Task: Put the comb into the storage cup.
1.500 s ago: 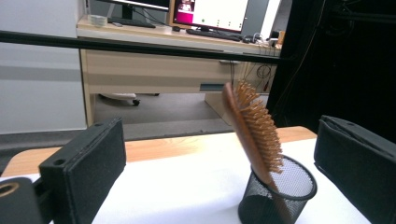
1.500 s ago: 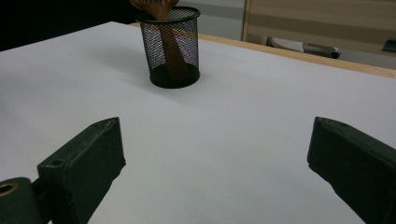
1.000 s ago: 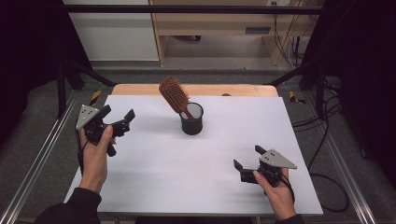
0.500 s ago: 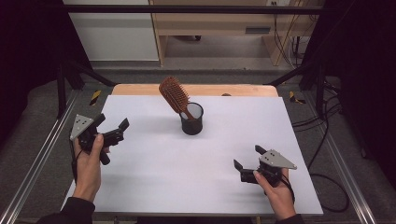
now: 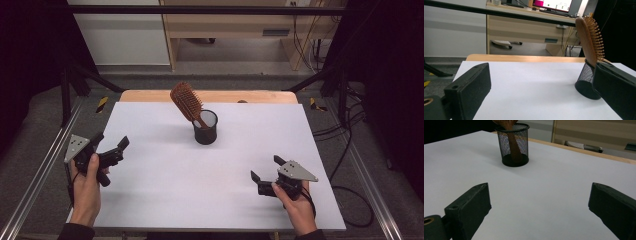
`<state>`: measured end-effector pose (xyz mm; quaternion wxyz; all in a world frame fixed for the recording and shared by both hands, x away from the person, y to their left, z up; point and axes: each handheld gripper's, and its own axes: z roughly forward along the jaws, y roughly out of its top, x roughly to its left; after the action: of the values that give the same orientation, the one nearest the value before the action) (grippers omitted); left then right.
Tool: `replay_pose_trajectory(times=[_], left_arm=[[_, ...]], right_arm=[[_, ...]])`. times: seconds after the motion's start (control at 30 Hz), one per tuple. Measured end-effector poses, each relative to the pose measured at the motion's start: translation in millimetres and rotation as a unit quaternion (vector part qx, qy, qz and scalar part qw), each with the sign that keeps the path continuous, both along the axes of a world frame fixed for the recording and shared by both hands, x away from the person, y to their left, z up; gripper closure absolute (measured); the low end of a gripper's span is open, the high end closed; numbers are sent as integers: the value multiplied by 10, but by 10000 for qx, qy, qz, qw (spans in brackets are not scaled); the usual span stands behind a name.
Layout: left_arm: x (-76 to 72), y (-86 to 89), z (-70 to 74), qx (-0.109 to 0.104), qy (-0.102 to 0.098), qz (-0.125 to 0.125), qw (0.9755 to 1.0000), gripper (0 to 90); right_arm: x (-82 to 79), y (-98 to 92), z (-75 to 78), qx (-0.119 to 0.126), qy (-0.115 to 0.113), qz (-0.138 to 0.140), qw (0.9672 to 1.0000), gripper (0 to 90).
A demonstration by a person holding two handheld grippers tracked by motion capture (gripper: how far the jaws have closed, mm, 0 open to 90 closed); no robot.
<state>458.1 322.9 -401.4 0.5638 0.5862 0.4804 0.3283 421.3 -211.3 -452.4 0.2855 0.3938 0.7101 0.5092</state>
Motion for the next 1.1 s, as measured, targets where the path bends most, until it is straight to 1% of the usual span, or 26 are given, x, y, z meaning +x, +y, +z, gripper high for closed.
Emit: replay_pose_trajectory(times=[0.3,0.4,0.47,0.7,0.8,1.1], left_arm=[[-133,3,-64,231,4,-58,9997,22],[-166,-15,-81,252,-7,-98,9996,22],[-188,-28,-86,259,-24,-133,9996,22],[-276,-82,-82,422,-122,-244,9987,22],[-299,-90,-80,445,-149,-276,9985,22],[-343,-105,-131,381,-140,-295,9987,22]], right_arm=[[-1,-26,2,0,-34,-13,10000,45],[-2,-38,5,2,-49,-21,10000,46],[-3,-43,7,5,-53,-36,10000,47],[-4,-65,8,-15,-95,-54,9999,47],[-6,-78,6,-33,-104,-67,9999,47],[-9,-89,8,-25,-109,-82,9999,47]])
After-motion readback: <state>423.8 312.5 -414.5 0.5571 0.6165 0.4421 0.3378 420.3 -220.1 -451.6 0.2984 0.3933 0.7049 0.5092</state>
